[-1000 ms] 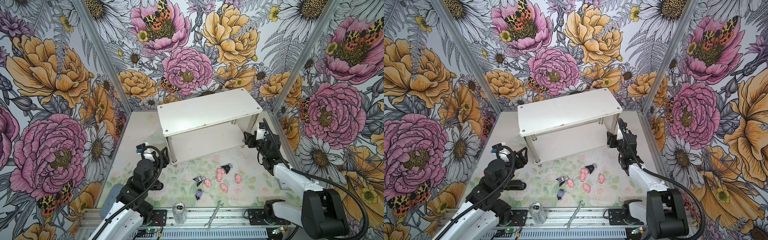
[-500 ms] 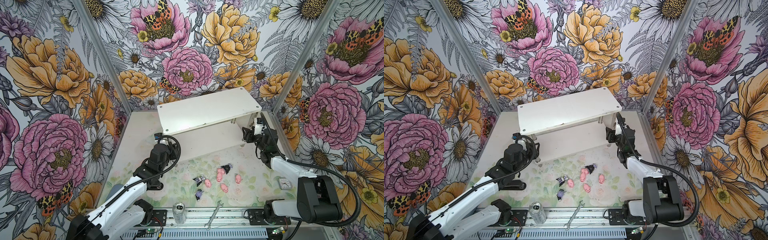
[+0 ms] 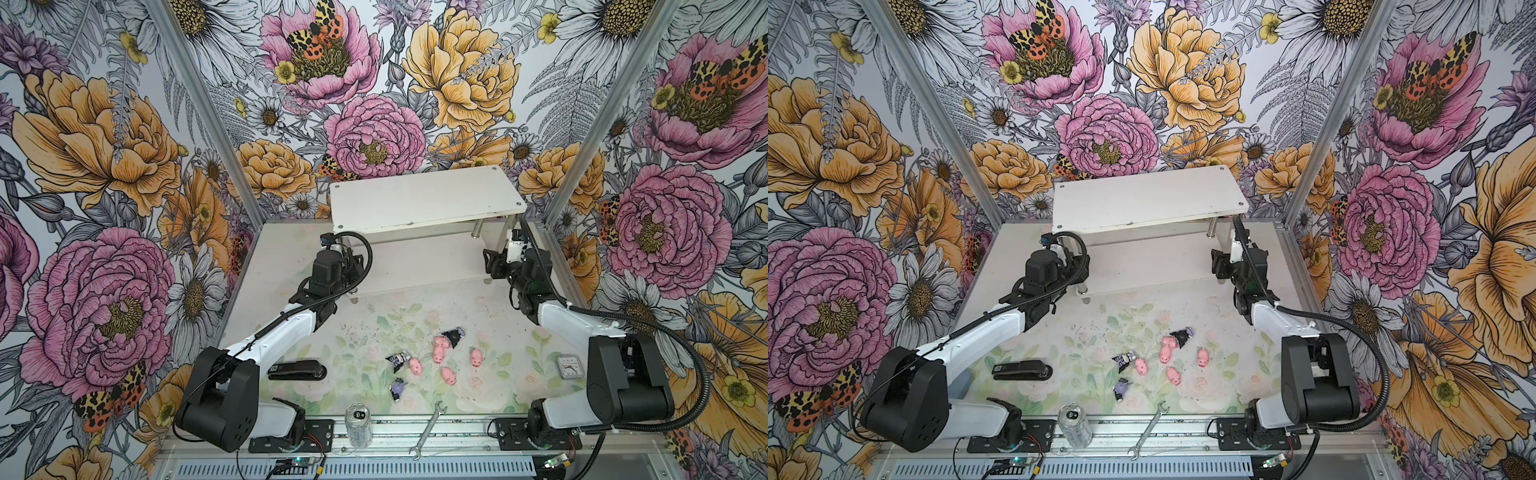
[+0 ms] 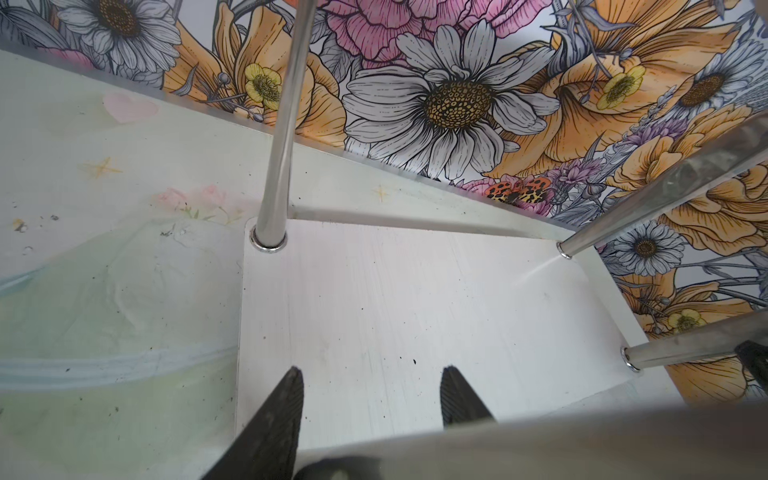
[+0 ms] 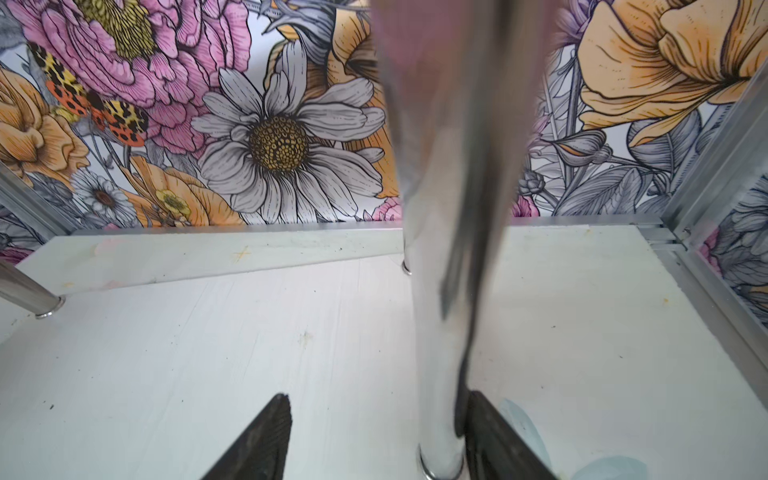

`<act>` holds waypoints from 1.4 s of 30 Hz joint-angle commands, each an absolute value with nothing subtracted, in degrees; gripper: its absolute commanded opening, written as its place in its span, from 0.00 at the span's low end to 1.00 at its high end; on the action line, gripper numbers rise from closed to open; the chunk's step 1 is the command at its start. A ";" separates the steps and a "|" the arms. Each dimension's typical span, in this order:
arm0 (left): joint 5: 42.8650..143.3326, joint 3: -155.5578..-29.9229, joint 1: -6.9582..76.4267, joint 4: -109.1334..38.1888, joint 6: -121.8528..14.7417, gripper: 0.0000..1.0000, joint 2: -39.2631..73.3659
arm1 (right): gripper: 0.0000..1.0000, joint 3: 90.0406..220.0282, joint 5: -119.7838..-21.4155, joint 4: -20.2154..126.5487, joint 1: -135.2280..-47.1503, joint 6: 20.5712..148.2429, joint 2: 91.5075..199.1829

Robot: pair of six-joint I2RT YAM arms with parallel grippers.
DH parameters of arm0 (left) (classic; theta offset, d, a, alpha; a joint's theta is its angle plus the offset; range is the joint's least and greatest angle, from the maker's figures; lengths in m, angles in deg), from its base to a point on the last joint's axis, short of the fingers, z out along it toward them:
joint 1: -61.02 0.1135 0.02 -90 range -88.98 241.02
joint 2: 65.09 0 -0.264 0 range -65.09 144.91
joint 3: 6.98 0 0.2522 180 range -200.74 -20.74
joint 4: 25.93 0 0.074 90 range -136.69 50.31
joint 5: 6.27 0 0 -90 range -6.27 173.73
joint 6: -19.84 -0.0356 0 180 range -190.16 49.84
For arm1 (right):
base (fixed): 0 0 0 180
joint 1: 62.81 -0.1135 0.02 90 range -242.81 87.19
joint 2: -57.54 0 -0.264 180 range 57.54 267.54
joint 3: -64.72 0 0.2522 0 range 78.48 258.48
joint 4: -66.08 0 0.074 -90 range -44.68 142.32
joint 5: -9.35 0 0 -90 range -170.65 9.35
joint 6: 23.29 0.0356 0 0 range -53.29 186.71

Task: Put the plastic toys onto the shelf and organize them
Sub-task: 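Reach the right gripper across to the black-purple Kuromi figurine and grasp it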

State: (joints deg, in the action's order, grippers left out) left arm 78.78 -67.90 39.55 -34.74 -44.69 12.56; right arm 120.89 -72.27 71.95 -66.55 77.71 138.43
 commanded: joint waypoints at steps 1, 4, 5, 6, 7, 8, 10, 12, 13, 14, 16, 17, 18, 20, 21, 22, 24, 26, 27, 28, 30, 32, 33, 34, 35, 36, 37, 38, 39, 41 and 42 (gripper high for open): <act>81.11 -67.76 39.06 -33.90 -45.48 0.59 10.48 | 0.71 118.29 -76.54 64.47 -70.32 76.91 131.68; 79.39 -66.23 38.55 -36.12 -45.35 0.63 7.35 | 0.73 114.65 -81.47 58.78 -73.99 76.82 124.22; 78.51 -65.89 38.21 -37.32 -45.55 0.64 6.33 | 0.74 113.51 -83.90 56.52 -75.83 76.66 121.41; 77.82 -65.58 37.90 -38.59 -45.73 0.66 5.29 | 0.75 112.61 -86.57 53.99 -78.10 76.26 118.68; 77.35 -65.23 37.59 -39.64 -45.88 0.67 4.58 | 0.76 112.05 -89.05 51.78 -80.40 75.76 116.61; 76.62 -64.89 37.24 -41.00 -45.99 0.69 3.63 | 0.76 111.65 -92.10 49.20 -83.53 75.24 114.66; 75.66 -63.94 36.74 -43.14 -45.97 0.70 1.83 | 0.75 111.59 -96.21 44.72 -90.06 74.68 112.78; 74.67 -62.55 36.32 -45.15 -45.58 0.71 -0.40 | 0.75 112.39 -99.41 40.71 -98.11 74.38 113.65; 74.38 -61.91 36.17 -45.70 -45.40 0.71 -1.31 | 0.75 113.06 -100.31 39.40 -101.52 74.25 114.79; 73.96 -61.13 36.05 -46.44 -45.03 0.72 -2.61 | 0.75 114.01 -100.91 37.92 -105.35 73.67 116.39; 73.41 -59.48 35.69 -47.59 -44.22 0.72 -4.95 | 0.76 115.79 -102.92 37.91 -113.51 71.00 120.66; 72.95 -58.82 35.56 -48.27 -43.92 0.72 -6.03 | 0.76 117.44 -102.43 37.63 -116.55 69.95 123.40; 72.39 -58.29 35.47 -49.11 -43.77 0.73 -6.92 | 0.76 118.99 -101.44 37.56 -118.39 69.18 125.92; 71.25 -57.34 35.54 -51.30 -43.32 0.73 -9.12 | 0.77 122.54 -98.06 37.33 -121.81 67.74 132.18; 69.94 -56.98 35.69 -52.20 -43.19 0.73 -10.08 | 0.77 123.71 -97.07 37.33 -123.05 67.05 134.64; 69.57 -56.50 36.09 -53.08 -43.04 0.74 -11.19 | 0.77 125.54 -95.81 37.32 -124.13 65.85 137.85; 69.74 -55.43 37.50 -54.13 -42.51 0.74 -13.26 | 0.77 128.28 -93.89 37.14 -125.56 64.03 142.56; 69.91 -54.31 39.49 -55.32 -41.56 0.75 -14.90 | 0.77 130.75 -91.77 36.85 -126.21 62.43 146.35; 70.13 -53.88 40.47 -55.69 -41.32 0.75 -15.52 | 0.77 131.88 -90.97 36.64 -126.42 61.63 147.98; 70.44 -53.28 41.52 -55.98 -40.95 0.75 -16.05 | 0.76 132.94 -90.60 36.67 -126.37 60.85 149.36; 70.63 -52.48 43.03 -56.30 -40.43 0.75 -16.86 | 0.76 134.40 -90.42 36.67 -126.37 59.48 151.42; 70.45 -51.67 43.77 -56.26 -40.07 0.76 -17.32 | 0.75 135.83 -89.95 36.65 -126.05 58.55 153.25; 70.40 -51.36 43.94 -55.90 -40.01 0.76 -17.35 | 0.74 136.33 -89.25 36.63 -125.91 58.24 153.80; 70.41 -50.99 44.05 -55.57 -39.91 0.76 -17.24 | 0.73 136.84 -88.51 36.67 -125.74 58.17 154.44; 70.29 -50.74 44.26 -55.33 -39.89 0.76 -16.97 | 0.73 137.21 -87.72 36.66 -125.50 57.94 155.17; 70.15 -50.63 44.34 -55.09 -39.81 0.76 -16.65 | 0.72 137.56 -87.28 36.66 -125.35 57.83 155.64; 70.17 -50.54 44.63 -54.86 -39.84 0.76 -16.26 | 0.72 137.95 -86.95 36.67 -125.26 57.63 156.41; 70.32 -50.54 44.91 -54.63 -39.75 0.76 -15.80 | 0.72 138.29 -86.71 36.63 -125.21 57.27 156.96; 70.56 -50.54 45.26 -54.19 -39.75 0.76 -15.47 | 0.71 138.66 -86.51 36.64 -125.12 57.16 157.45; 71.32 -50.53 45.94 -53.38 -39.65 0.76 -14.76 | 0.69 139.75 -85.35 35.87 -124.72 57.23 158.51; 71.33 -50.60 46.25 -53.11 -39.51 0.76 -14.52 | 0.67 140.23 -84.67 35.16 -124.44 57.46 158.62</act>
State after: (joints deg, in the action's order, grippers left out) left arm 71.30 -51.04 45.32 -54.74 -40.08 -15.05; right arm 137.97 -87.24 36.39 -125.09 58.19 157.66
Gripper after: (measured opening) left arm 0.758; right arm 0.681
